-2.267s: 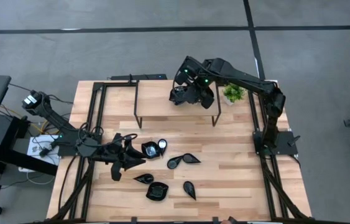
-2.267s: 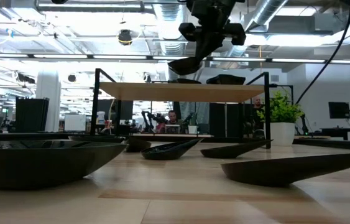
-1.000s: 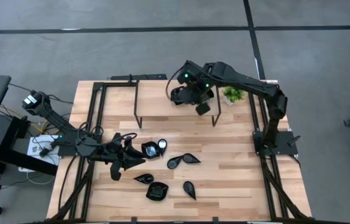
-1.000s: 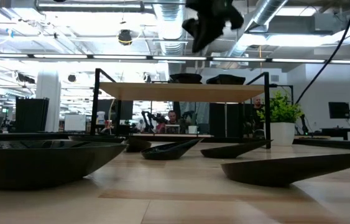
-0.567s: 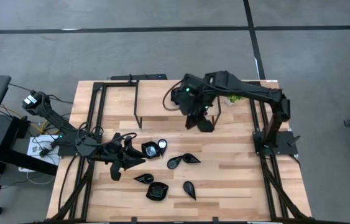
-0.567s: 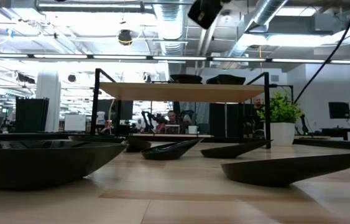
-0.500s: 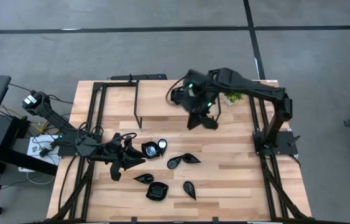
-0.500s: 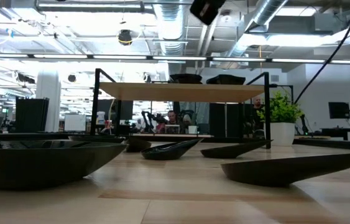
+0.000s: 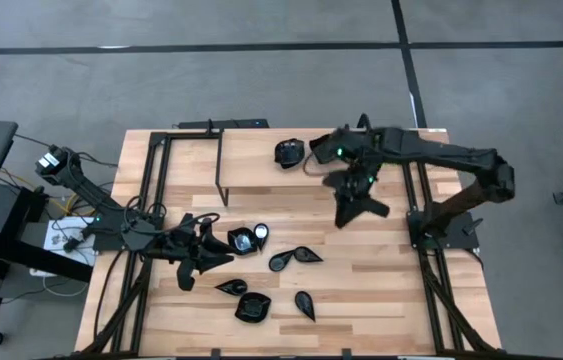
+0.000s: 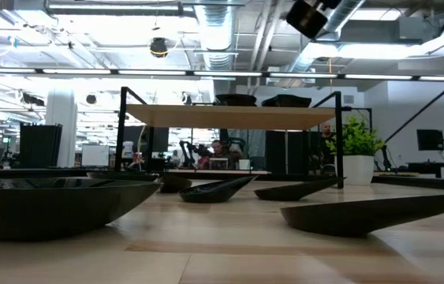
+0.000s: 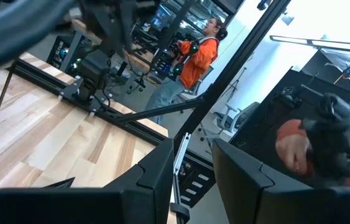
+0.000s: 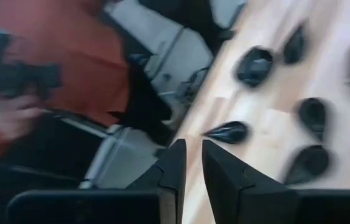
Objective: Pick & Place Mini shaped plates
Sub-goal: Stack the black leaf shaped plate on the black leaf shaped plate on the shelf
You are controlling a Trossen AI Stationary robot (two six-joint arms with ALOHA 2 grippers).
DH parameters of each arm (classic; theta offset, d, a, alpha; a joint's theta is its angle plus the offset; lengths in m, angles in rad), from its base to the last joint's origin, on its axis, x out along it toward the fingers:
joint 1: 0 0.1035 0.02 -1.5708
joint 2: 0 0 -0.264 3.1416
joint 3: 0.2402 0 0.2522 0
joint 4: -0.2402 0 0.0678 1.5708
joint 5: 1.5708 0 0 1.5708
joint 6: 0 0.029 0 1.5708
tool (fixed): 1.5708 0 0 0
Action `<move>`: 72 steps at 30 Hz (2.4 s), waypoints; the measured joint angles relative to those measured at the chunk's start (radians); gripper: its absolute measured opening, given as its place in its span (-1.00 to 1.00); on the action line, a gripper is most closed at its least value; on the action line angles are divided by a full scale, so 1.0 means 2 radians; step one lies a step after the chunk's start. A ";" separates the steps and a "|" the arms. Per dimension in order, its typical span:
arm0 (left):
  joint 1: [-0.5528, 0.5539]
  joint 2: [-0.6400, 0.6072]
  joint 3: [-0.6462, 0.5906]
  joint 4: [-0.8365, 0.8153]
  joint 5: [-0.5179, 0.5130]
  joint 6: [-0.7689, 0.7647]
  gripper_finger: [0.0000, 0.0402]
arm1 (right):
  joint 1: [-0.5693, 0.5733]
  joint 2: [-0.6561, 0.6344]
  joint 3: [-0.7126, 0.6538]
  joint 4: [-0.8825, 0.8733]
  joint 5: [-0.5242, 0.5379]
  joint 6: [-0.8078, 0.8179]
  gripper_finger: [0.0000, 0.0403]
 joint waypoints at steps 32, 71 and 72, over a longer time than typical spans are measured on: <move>0.004 0.000 0.000 0.003 -0.002 0.030 -0.44 | 0.112 -0.332 -0.360 0.603 0.672 0.060 -0.76; 0.004 0.000 0.000 0.004 -0.002 0.030 -0.44 | 0.019 0.054 -0.177 0.571 0.553 -0.077 -0.76; 0.004 0.000 0.000 0.004 -0.002 0.030 -0.44 | 0.018 0.054 -0.177 0.562 0.553 -0.079 -0.76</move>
